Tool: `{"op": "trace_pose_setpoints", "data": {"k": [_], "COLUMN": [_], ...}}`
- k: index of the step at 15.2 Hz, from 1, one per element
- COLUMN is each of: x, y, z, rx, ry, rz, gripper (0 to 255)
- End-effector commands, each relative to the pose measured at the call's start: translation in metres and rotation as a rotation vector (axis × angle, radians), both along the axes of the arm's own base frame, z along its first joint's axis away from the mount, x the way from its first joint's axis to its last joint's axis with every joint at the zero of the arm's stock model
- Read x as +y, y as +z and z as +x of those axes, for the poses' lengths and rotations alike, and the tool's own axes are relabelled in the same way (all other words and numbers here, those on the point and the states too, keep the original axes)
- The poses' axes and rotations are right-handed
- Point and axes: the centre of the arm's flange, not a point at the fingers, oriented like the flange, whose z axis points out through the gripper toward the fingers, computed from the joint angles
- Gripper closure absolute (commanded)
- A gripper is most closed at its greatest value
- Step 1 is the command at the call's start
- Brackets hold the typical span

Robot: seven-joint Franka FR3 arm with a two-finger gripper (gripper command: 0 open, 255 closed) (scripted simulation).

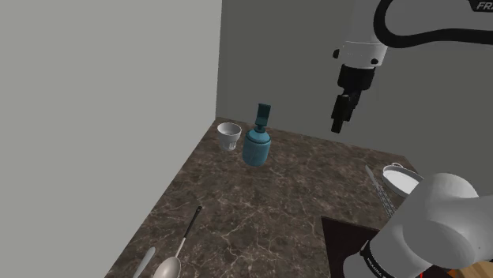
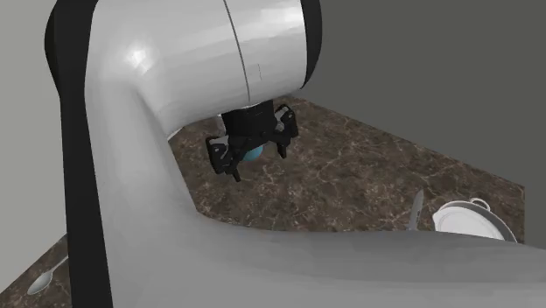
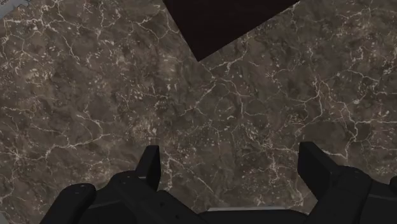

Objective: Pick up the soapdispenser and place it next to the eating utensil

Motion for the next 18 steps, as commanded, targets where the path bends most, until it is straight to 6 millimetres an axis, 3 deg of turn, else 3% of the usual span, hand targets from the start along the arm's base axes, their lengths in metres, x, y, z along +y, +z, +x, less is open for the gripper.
{"op": "trace_pose_setpoints", "data": {"k": [1, 10, 18], "x": [0.0, 0.037, 0.041], "y": [0.0, -0.057, -0.098], "z": [0.0, 0.078, 0.161], "rx": [0.0, -0.15, -0.284], "ry": [0.0, -0.359, -0.679], "rz": [0.0, -0.041, -0.077], "gripper": [0, 0, 0]}}
